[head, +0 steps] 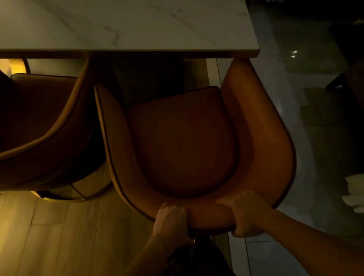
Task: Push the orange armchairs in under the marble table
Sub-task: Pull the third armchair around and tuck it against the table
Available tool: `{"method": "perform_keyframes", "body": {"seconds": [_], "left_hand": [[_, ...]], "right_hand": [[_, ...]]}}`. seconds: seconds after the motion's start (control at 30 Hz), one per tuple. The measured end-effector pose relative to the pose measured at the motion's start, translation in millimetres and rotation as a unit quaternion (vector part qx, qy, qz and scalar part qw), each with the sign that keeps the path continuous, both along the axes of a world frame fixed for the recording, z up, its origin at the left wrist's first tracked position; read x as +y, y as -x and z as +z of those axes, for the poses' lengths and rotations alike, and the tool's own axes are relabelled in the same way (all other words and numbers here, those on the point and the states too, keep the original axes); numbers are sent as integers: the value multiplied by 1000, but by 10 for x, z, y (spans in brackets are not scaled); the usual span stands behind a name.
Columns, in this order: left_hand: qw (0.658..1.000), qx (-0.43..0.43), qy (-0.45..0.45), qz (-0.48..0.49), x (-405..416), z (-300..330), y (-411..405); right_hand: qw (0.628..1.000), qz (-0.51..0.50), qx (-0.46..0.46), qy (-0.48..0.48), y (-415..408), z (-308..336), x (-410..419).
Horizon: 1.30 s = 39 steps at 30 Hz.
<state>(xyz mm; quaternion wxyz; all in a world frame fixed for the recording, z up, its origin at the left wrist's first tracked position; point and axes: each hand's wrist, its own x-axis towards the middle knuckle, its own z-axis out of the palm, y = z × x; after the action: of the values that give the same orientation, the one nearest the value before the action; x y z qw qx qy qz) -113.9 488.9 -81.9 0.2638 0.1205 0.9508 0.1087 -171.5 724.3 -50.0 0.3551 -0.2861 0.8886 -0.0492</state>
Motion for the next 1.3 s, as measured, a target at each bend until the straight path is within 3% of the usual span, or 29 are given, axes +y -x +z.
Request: {"method": "perform_keyframes", "body": {"seconds": [0.9,1.17,1.3], "left_hand": [[998,-53,26,-21,43,-2,113],[995,6,-26,99,95,37,-29],[987,14,4,161,240,112,-115]], "right_hand": [[997,46,-51,-37,132,-68,51],[992,74,-87,-47,200,-146,13],[993,82,-85,-19,194,-189,56]]}}
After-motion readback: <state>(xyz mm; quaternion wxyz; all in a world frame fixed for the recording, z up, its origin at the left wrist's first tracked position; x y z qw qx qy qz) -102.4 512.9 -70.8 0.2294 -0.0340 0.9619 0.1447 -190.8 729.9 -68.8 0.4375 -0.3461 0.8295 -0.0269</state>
